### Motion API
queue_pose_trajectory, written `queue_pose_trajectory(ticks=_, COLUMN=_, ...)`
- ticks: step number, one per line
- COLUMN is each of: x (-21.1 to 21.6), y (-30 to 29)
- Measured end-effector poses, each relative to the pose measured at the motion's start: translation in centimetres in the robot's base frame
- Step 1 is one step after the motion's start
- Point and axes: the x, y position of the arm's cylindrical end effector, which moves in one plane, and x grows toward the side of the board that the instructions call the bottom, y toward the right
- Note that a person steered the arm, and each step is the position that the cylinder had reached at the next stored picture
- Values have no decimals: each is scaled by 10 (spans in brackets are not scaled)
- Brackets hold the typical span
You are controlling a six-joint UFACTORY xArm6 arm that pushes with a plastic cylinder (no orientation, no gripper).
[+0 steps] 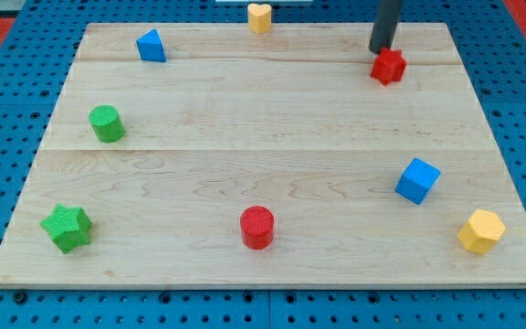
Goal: Place the red star to the left side of blue cube
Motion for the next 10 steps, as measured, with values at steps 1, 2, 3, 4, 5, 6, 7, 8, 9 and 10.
queue_pose_trajectory(ticks=1, x=58, y=-1)
queue_pose_trajectory(ticks=2, x=16, y=-3)
queue_pose_trajectory(ticks=3, x=8, y=26)
queue_pose_trajectory(ticks=4, x=28, y=44)
queue_pose_trajectory(ticks=5, x=66, y=37)
queue_pose_trajectory(ticks=6, x=90, y=20)
queue_pose_trajectory(ticks=7, x=83, y=19)
queue_pose_trajectory(ticks=8, x=63, y=19)
queue_pose_trajectory(ticks=9, x=56, y=19)
queue_pose_trajectory(ticks=10, x=53, y=19)
